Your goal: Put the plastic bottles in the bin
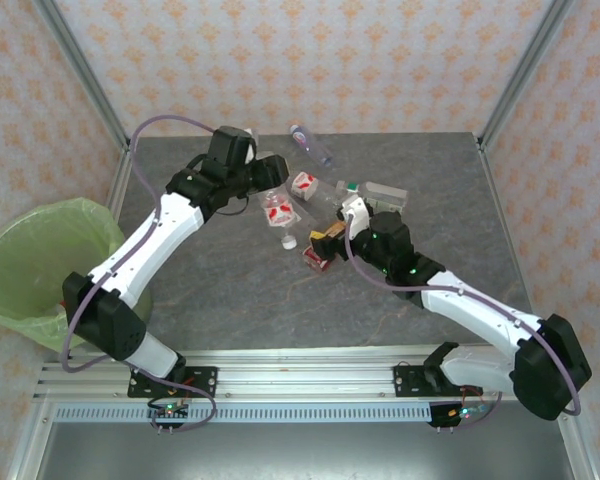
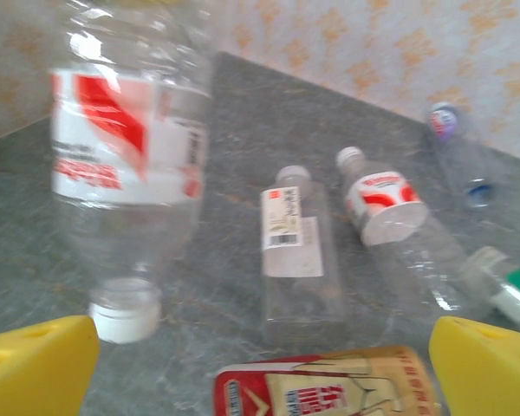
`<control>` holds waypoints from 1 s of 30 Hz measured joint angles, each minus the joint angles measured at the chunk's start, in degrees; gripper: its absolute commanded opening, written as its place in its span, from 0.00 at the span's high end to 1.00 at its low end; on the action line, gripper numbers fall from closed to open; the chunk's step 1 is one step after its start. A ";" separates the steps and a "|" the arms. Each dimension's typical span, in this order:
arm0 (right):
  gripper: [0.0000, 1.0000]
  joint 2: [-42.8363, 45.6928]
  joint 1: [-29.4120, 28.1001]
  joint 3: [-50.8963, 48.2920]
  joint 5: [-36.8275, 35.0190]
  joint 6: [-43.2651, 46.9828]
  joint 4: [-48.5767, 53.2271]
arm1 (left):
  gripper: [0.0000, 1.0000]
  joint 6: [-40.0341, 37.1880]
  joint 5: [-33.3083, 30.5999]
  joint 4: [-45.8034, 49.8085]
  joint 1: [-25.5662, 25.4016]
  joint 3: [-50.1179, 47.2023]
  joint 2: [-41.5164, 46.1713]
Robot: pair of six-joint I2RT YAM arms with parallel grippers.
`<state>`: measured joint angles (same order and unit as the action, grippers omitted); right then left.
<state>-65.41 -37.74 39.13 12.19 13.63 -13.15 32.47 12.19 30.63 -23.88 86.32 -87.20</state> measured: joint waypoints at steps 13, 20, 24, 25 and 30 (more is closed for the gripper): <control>0.01 -6.51 0.39 -0.94 -25.49 -2.64 -4.94 | 0.35 -3.87 -9.64 3.45 1.16 -0.02 4.35; 0.01 -10.64 0.55 0.63 -29.99 -7.13 -4.33 | 0.35 -6.47 -18.47 6.54 1.92 0.00 7.89; 0.01 -12.22 0.85 1.75 -31.76 -8.59 -4.48 | 0.35 -8.07 -24.09 7.39 2.49 0.00 11.54; 0.01 -12.66 1.09 2.03 -31.82 -8.87 -4.48 | 0.35 -8.61 -25.51 7.41 2.67 0.00 12.79; 0.01 -14.08 1.95 3.17 -31.67 -10.10 -4.46 | 0.34 -10.80 -32.65 6.82 3.52 -0.11 20.33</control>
<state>-79.48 -35.79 42.30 -19.49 3.53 -17.61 21.67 -20.47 37.45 -20.36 86.21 -66.87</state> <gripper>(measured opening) 0.992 0.657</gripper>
